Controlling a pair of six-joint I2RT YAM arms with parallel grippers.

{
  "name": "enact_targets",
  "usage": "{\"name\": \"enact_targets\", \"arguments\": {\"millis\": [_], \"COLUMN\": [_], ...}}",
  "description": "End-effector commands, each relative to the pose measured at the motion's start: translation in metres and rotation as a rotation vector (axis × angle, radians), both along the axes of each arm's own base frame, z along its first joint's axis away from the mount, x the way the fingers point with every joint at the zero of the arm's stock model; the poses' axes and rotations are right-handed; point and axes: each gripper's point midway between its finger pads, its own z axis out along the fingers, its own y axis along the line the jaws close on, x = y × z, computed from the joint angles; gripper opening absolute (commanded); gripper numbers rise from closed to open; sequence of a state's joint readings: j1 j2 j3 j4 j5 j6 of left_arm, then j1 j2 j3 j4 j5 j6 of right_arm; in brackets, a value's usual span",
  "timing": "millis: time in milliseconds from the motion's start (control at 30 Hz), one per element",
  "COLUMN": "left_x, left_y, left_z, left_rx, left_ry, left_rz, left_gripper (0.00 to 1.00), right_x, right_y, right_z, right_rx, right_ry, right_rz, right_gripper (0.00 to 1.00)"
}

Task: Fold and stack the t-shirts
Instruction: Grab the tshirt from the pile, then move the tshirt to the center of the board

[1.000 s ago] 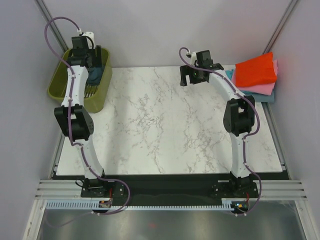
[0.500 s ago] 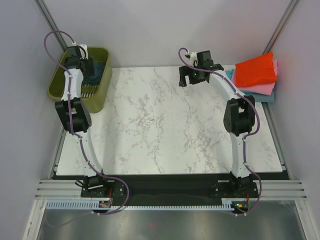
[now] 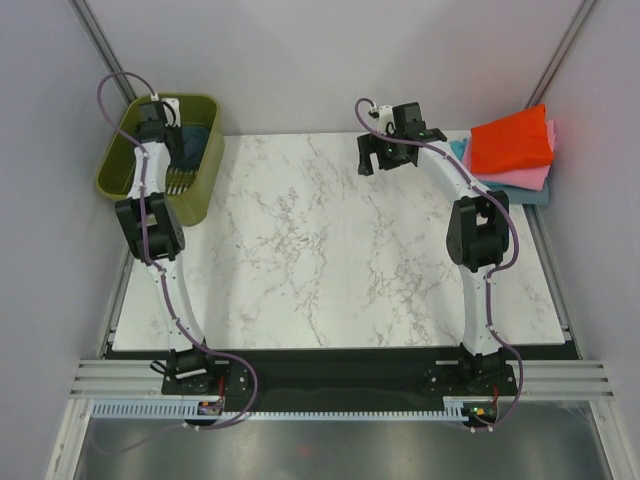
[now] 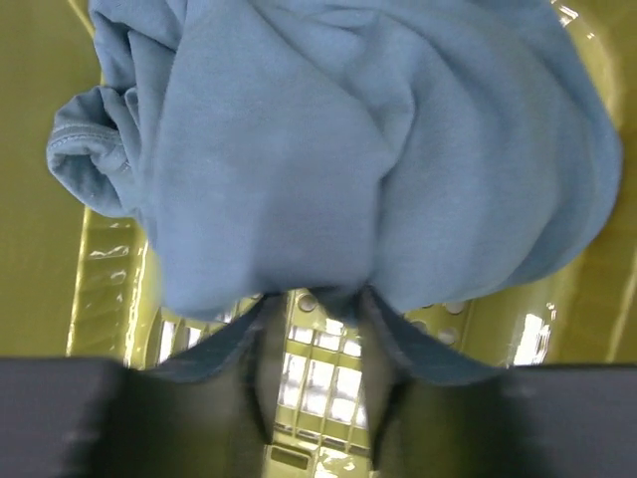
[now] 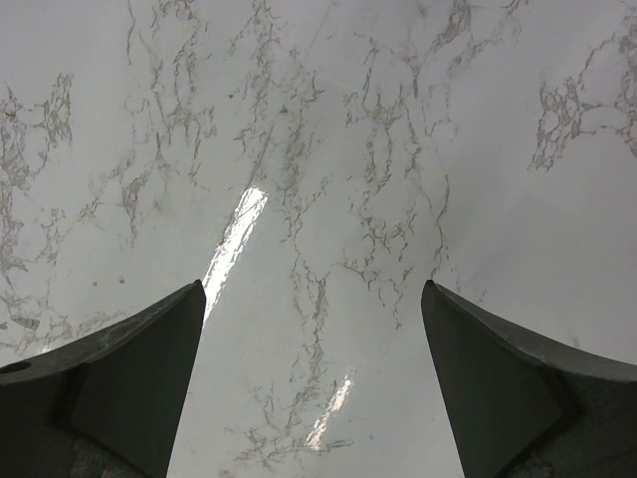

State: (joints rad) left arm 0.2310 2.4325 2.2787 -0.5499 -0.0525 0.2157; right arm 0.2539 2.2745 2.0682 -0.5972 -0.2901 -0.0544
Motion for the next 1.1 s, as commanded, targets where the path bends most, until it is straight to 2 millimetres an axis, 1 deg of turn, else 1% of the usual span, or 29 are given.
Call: {"name": "enact_targets", "arguments": {"millis": [0, 33, 67, 100, 133, 200, 267, 300, 367, 400, 433, 467, 500, 567, 600, 667, 700, 733, 767, 800, 833, 867, 900, 933, 967, 1000, 1033, 1067], "left_x": [0.018, 0.017, 0.015, 0.014, 0.013, 0.009, 0.005, 0.003, -0.002, -0.006, -0.008, -0.011, -0.014, -0.020, -0.022, -0.032, -0.036, -0.044, -0.049, -0.053, -0.057, -0.066, -0.070, -0.075, -0.088, -0.092, -0.097, -0.106], "left_y": [0.005, 0.006, 0.005, 0.004, 0.003, -0.004, -0.009, -0.021, -0.032, -0.040, -0.045, -0.047, -0.048, -0.049, -0.051, -0.060, -0.068, -0.076, -0.085, -0.099, -0.106, -0.114, -0.132, -0.140, -0.150, -0.165, -0.173, -0.179], "left_z": [0.040, 0.042, 0.050, 0.053, 0.058, 0.076, 0.086, 0.106, 0.121, 0.137, 0.143, 0.143, 0.149, 0.149, 0.151, 0.165, 0.171, 0.190, 0.196, 0.205, 0.217, 0.236, 0.248, 0.258, 0.284, 0.301, 0.310, 0.328], "left_rx": [0.044, 0.042, 0.036, 0.032, 0.026, 0.001, -0.020, -0.061, -0.098, -0.126, -0.138, -0.148, -0.150, -0.157, -0.164, -0.189, -0.220, -0.236, -0.267, -0.286, -0.289, -0.276, -0.269, -0.260, -0.225, -0.206, -0.193, -0.173], "left_ry": [-0.112, -0.116, -0.128, -0.132, -0.139, -0.162, -0.172, -0.207, -0.226, -0.254, -0.262, -0.259, -0.267, -0.254, -0.257, -0.267, -0.278, -0.306, -0.314, -0.326, -0.345, -0.376, -0.396, -0.411, -0.463, -0.507, -0.535, -0.578], "left_rz": [-0.013, -0.007, 0.000, 0.003, 0.007, -0.011, -0.016, -0.059, -0.088, -0.111, -0.122, -0.127, -0.129, -0.126, -0.134, -0.147, -0.181, -0.204, -0.218, -0.256, -0.273, -0.293, -0.329, -0.351, -0.389, -0.421, -0.439, -0.457], "left_gripper": [0.35, 0.31, 0.17, 0.07, 0.02, 0.02, 0.02, 0.02, 0.02, 0.02, 0.02, 0.02, 0.02, 0.02, 0.02, 0.02, 0.02, 0.02, 0.02, 0.02, 0.02, 0.02, 0.02, 0.02, 0.02, 0.02, 0.02, 0.02], "right_x": [0.002, 0.001, 0.000, -0.003, -0.003, -0.005, -0.006, -0.006, -0.006, -0.006, -0.006, -0.007, -0.008, -0.009, -0.011, -0.014, -0.016, -0.017, -0.019, -0.019, -0.020, -0.021, -0.023, -0.025, -0.025, -0.027, -0.030, -0.033], "right_y": [0.004, 0.002, 0.003, 0.003, 0.003, 0.004, 0.005, 0.006, 0.007, 0.007, 0.007, 0.009, 0.010, 0.010, 0.009, 0.008, 0.008, 0.008, 0.007, 0.005, 0.005, 0.005, 0.005, 0.005, 0.005, 0.004, 0.003, 0.003], "right_z": [0.001, 0.001, 0.002, 0.001, 0.001, 0.004, 0.009, 0.012, 0.017, 0.020, 0.024, 0.026, 0.027, 0.034, 0.036, 0.046, 0.046, 0.053, 0.054, 0.056, 0.065, 0.066, 0.070, 0.081, 0.084, 0.087, 0.098, 0.103], "right_rx": [-0.014, -0.016, -0.016, -0.017, -0.017, -0.017, -0.018, -0.019, -0.022, -0.025, -0.032, -0.036, -0.036, -0.038, -0.038, -0.033, -0.033, -0.029, -0.035, -0.043, -0.048, -0.057, -0.063, -0.066, -0.070, -0.080, -0.088, -0.096], "right_ry": [-0.028, -0.026, -0.026, -0.022, -0.021, -0.026, -0.036, -0.042, -0.055, -0.063, -0.076, -0.080, -0.084, -0.096, -0.098, -0.115, -0.111, -0.121, -0.123, -0.130, -0.153, -0.159, -0.170, -0.192, -0.202, -0.209, -0.235, -0.245], "right_rz": [0.013, 0.011, 0.012, 0.014, 0.014, 0.018, 0.021, 0.024, 0.027, 0.027, 0.026, 0.034, 0.036, 0.036, 0.036, 0.038, 0.037, 0.040, 0.037, 0.028, 0.029, 0.033, 0.040, 0.046, 0.045, 0.042, 0.046, 0.048], "right_gripper": [0.98, 0.98, 0.98, 0.98, 0.98, 0.98, 0.98, 0.98, 0.98, 0.98, 0.98, 0.98, 0.98, 0.98, 0.98, 0.98, 0.98, 0.98, 0.98, 0.98, 0.98, 0.98, 0.98, 0.98, 0.98, 0.98, 0.98, 0.98]}}
